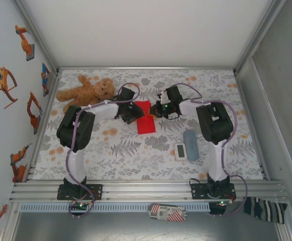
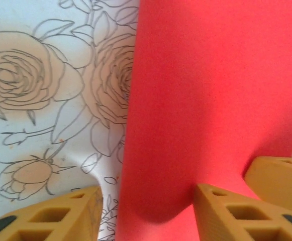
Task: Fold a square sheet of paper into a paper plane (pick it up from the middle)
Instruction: First fold in half a square sheet of paper at the center of the table, then hold the square sheet of paper at the center of the table.
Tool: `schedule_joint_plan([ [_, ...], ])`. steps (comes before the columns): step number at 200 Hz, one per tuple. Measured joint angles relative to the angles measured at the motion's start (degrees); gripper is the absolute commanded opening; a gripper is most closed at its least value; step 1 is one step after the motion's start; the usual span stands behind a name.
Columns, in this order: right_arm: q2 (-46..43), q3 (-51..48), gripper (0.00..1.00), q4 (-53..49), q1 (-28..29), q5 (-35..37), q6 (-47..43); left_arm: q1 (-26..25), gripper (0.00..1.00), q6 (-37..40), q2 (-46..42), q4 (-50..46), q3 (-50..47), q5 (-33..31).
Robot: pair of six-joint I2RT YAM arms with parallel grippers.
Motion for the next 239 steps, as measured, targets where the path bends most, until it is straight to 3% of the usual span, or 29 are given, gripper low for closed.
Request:
schedule_joint_plan([
  [42,-1.3,-0.2,0.24,-3.2,-1.6,2.7,-0.7,-0.7,0.45,0.0,1.9,-4.8,3.5,-3.3],
  [81,-8.2,-2.9,0.36,-4.8,-3.9,5.6,-1.3,-1.5,0.43,-0.6,2.9,-6.8,5.0,-5.5],
  [93,-10.1,-3.6,0.44,-5.0,-4.3,6.4,-1.7,-1.7,0.43,-1.0,3.1,-7.0,5.2,-6.1],
  [165,-12.2,-5.6,0.45,-7.6,-4.4,8.2,-3.5,-2.7,0.44,-4.4,5.7,-11.5,9.1,-8.8],
  [239,-12.1,-5.6,0.44,-8.5,-4.4,8.2,-4.3,-3.0,0.45,-2.5,7.0,-13.8,11.1,-9.1],
])
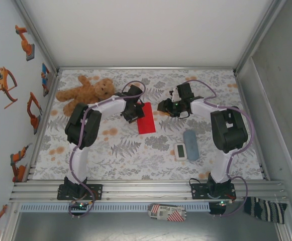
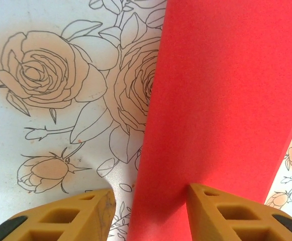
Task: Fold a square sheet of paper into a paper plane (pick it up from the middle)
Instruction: Hold the square sheet of paper at the center of the table.
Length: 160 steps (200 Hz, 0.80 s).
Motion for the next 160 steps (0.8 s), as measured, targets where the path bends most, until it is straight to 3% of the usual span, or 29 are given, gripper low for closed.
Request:
schedule_joint_plan([
  [160,0.2,0.0,0.43,-0.2,0.0,0.0,-0.4,-0.2,0.45,1.9,1.9,-4.1,3.5,-0.4],
])
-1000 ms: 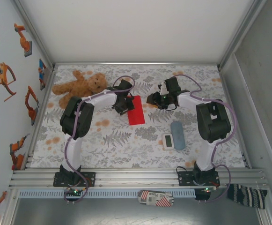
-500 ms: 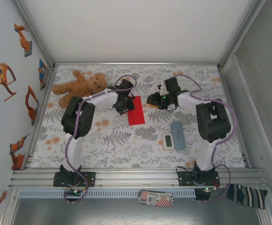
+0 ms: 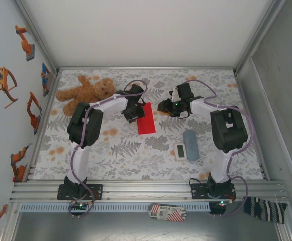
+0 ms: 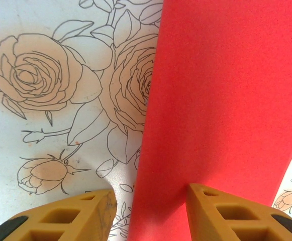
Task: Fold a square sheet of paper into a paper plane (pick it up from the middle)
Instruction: Hold the square sheet of paper at the center of the table.
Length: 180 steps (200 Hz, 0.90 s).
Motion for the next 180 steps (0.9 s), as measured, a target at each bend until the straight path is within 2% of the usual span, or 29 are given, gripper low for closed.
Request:
schedule_joint_plan([
  [104,0.0,0.0,0.42,0.0,0.0,-0.1,0.0,0.0,0.47,-1.5,0.5,-0.9,0.9,-0.2],
  [143,0.8,0.0,0.24,0.1,0.1,-1.0,-0.2,0.0,0.47,-1.6,0.5,-0.9,0.9,-0.2],
  [180,3.3,0.5,0.17,0.1,1.3,-1.6,-0.4,0.0,0.47,-1.6,0.7,-1.1,1.1,-0.2],
])
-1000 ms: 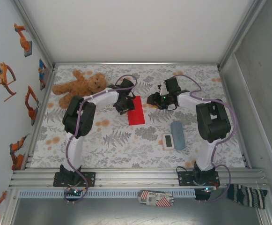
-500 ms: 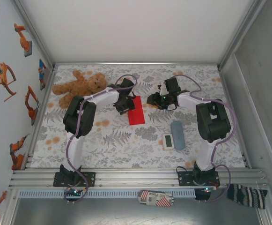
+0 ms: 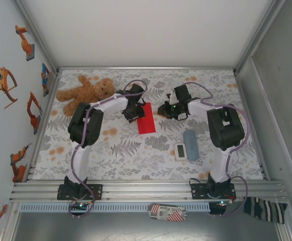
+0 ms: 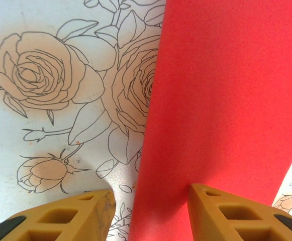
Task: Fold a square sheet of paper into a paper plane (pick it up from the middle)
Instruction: Hold the square sheet of paper at the center of the table.
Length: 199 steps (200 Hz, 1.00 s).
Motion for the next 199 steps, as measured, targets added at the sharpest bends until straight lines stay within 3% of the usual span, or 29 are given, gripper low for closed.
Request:
schedule_joint_plan([
  [199,1.9,2.2,0.12,-0.2,1.4,0.2,-0.5,0.0,0.47,1.3,0.3,-0.5,0.5,-0.2],
])
